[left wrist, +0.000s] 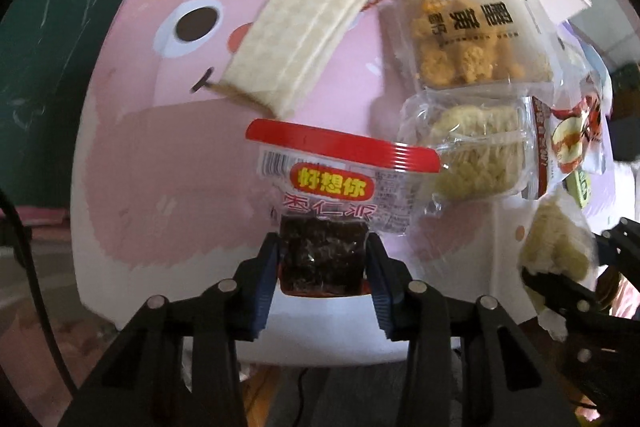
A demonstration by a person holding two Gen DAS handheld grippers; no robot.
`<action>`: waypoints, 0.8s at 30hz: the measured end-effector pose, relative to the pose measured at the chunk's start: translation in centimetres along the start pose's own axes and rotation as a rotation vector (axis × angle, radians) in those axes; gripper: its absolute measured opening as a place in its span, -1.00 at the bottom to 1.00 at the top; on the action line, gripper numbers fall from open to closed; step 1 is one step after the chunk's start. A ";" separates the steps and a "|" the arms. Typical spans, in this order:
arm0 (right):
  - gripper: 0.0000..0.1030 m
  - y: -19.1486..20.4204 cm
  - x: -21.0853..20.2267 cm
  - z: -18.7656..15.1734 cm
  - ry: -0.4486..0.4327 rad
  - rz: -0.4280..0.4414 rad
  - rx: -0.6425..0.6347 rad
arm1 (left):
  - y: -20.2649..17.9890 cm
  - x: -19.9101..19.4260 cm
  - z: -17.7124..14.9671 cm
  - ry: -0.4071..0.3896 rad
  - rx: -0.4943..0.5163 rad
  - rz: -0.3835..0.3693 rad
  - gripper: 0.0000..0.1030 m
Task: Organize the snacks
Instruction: 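Lift both held bags and carry them over the white tray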
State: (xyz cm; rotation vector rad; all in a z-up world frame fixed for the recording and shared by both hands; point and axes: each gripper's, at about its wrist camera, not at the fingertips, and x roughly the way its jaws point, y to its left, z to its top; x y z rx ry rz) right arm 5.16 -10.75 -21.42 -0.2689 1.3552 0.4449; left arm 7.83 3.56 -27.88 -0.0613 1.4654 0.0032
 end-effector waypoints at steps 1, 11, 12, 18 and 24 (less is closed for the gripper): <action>-0.33 0.0 -0.7 0.0 -0.014 0.015 0.001 | 0.0 -0.4 -0.2 -0.007 -0.013 -0.010 -0.23; -0.34 -1.2 -13.6 1.0 -0.279 -0.002 -0.052 | -1.1 -14.5 -0.1 -0.265 -0.026 -0.103 -0.23; -0.34 -1.8 -15.4 1.2 -0.316 -0.013 -0.052 | -1.5 -16.0 0.2 -0.301 -0.022 -0.109 -0.23; -0.34 -3.4 -22.5 2.8 -0.461 -0.066 0.006 | -2.7 -25.7 2.6 -0.484 0.027 -0.159 -0.22; -0.34 -5.0 -26.8 7.2 -0.512 -0.117 0.112 | -4.6 -30.3 7.6 -0.554 0.103 -0.178 -0.22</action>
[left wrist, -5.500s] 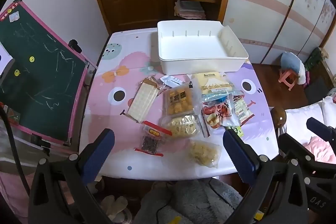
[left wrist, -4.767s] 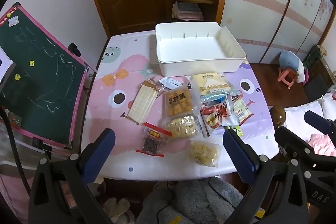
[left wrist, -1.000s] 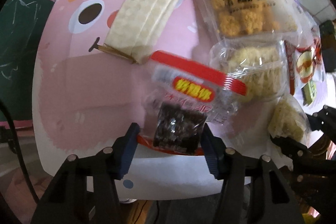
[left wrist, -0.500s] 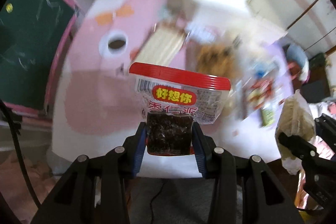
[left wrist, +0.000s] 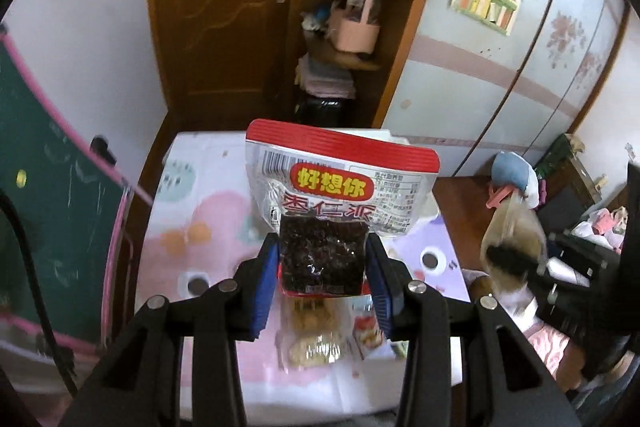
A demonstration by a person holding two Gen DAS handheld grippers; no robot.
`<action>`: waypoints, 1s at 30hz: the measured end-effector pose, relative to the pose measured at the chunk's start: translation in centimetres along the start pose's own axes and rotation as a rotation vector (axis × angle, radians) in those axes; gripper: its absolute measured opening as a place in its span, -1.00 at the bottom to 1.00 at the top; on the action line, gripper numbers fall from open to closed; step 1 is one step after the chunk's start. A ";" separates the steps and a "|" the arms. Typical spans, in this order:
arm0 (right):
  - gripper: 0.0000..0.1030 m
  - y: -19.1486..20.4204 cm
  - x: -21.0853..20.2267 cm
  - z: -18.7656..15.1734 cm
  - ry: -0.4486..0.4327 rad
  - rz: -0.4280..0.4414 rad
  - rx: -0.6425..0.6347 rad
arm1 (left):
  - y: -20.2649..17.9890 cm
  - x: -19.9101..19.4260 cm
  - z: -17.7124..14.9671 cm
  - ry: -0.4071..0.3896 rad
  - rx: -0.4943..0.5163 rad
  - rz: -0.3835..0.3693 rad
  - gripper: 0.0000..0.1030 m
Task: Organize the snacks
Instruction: 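Lift both held bags and carry them over the white tray, then lower both bags into the white tray and open both tools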
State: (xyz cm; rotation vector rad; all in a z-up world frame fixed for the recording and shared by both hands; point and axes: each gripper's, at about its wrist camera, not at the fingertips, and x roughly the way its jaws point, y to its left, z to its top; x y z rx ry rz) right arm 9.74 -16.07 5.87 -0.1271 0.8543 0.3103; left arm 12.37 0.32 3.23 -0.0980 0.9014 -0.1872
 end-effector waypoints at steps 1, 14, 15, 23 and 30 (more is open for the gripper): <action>-0.34 0.6 0.7 0.7 -0.010 -0.017 0.016 | -0.1 0.5 1.0 0.003 0.007 -0.005 -0.22; -0.33 -5.2 12.3 10.8 0.065 -0.169 0.218 | 1.3 15.6 11.3 0.173 0.032 -0.116 -0.22; -0.33 -5.7 13.9 10.8 0.093 -0.180 0.233 | 1.4 17.1 11.8 0.189 0.037 -0.120 -0.22; -0.32 -6.9 22.6 9.0 0.267 -0.213 0.315 | 2.1 25.7 11.3 0.299 0.068 -0.100 -0.13; -0.15 -7.2 26.4 7.3 0.335 -0.184 0.378 | 2.1 26.9 9.6 0.266 0.140 -0.045 0.79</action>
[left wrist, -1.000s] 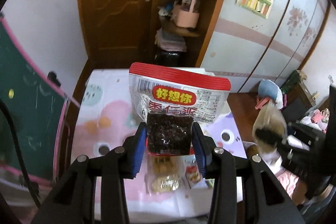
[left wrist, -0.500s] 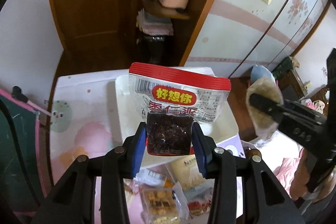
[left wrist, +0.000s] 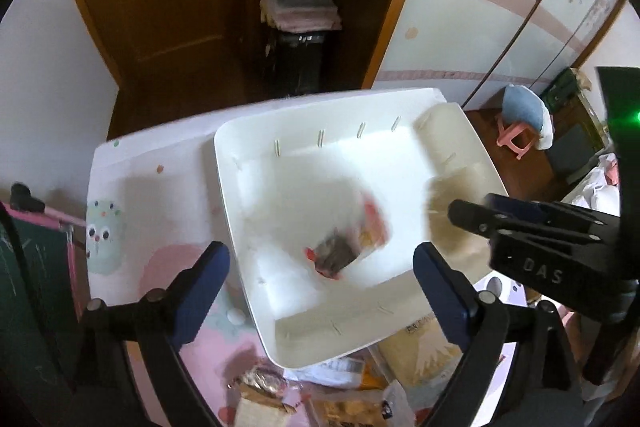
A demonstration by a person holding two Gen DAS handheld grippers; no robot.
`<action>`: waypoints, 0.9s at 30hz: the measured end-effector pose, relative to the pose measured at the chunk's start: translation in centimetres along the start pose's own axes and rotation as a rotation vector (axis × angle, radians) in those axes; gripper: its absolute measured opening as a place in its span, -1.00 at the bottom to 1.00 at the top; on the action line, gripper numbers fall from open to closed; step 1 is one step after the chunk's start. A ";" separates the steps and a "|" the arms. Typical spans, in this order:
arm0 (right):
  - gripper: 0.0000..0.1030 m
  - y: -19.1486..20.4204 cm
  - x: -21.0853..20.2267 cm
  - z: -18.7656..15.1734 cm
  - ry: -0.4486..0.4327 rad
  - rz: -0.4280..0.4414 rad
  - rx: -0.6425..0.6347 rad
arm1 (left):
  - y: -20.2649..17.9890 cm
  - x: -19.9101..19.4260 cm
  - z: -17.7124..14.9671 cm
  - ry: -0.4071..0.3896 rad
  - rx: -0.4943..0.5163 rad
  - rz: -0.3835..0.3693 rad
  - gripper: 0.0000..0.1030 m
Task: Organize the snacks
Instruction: 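Lower both bags into the white tray and open both tools, then withdraw both tools from the tray back over the snacks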
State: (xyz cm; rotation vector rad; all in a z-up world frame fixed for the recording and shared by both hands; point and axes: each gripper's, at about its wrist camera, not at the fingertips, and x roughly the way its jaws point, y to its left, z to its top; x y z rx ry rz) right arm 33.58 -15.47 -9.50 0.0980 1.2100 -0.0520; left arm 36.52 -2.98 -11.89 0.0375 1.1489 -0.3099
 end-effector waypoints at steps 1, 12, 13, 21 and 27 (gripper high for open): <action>-0.13 0.0 0.1 0.0 0.000 0.005 0.010 | 0.1 -0.1 -0.3 -0.008 0.006 0.003 0.79; -0.07 -0.3 -1.3 -0.7 -0.069 0.044 0.057 | -0.2 -2.7 -1.4 -0.099 -0.032 0.004 0.79; -0.07 -0.3 -1.7 -0.9 -0.076 0.043 0.054 | -0.4 -3.0 -1.6 -0.103 -0.032 0.006 0.79; -0.07 -0.3 -4.1 -2.6 -0.126 0.037 0.013 | -1.5 -5.1 -3.2 -0.087 -0.036 0.033 0.43; -0.07 -0.5 -5.6 -3.8 -0.140 0.047 -0.009 | -1.4 -5.8 -4.5 -0.052 -0.074 0.052 0.27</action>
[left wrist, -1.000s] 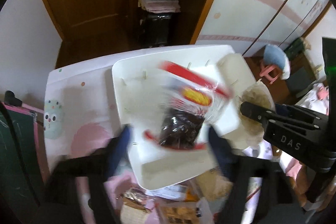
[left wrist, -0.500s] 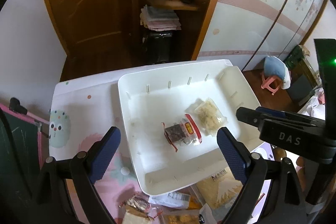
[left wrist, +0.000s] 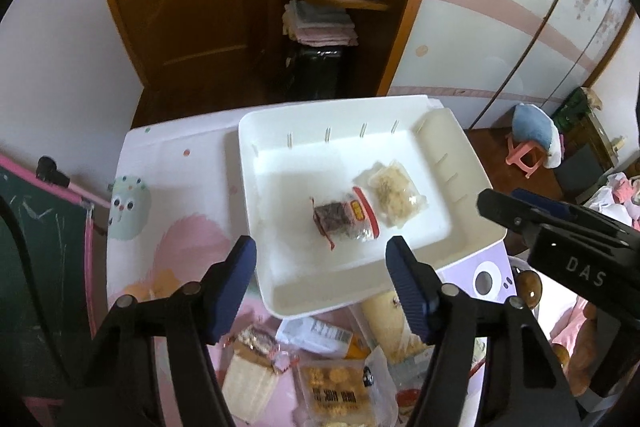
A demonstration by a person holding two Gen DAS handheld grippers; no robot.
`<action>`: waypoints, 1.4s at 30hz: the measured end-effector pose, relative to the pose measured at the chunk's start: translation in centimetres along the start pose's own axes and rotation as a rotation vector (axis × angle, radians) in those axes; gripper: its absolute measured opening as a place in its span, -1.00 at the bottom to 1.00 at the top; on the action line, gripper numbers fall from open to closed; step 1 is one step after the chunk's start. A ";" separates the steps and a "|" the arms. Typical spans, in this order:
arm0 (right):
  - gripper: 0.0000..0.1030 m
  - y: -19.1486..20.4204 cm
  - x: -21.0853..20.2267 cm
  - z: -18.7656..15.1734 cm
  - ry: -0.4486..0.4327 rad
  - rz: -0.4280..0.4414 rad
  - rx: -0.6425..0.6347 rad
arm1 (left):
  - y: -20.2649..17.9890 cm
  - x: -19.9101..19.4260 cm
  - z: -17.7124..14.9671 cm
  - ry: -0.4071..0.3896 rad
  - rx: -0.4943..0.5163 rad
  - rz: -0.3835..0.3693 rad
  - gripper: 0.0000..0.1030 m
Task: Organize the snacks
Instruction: 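Withdraw both tools from the tray back over the snacks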
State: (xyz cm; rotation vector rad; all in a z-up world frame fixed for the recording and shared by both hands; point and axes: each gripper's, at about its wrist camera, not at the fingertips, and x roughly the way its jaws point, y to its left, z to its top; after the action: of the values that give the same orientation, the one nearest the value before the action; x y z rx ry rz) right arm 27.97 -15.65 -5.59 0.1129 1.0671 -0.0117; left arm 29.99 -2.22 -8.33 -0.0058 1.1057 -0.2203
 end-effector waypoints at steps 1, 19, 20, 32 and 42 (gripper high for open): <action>-0.07 0.1 -0.2 -0.2 -0.003 -0.008 -0.011 | -0.1 -0.1 -0.2 0.000 -0.001 0.003 0.28; -0.07 2.5 -7.0 -6.5 -0.026 0.079 -0.137 | 1.0 -7.5 -7.3 -0.049 -0.058 0.079 0.41; -0.07 2.7 -7.3 -7.0 -0.027 0.085 -0.143 | 1.3 -8.3 -8.2 -0.053 -0.065 0.090 0.41; -0.06 5.0 -11.2 -15.7 0.005 0.152 -0.257 | 3.9 -14.0 -17.0 -0.077 -0.084 0.157 0.49; 0.10 5.9 -9.0 -19.9 0.085 0.093 -0.179 | 9.0 -10.8 -19.2 0.000 -0.028 0.140 0.58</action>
State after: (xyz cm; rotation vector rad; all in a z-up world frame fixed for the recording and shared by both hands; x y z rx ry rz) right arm 6.66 -8.25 -6.74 0.0008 1.1415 0.1740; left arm 9.91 10.55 -8.41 0.0463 1.1041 -0.0788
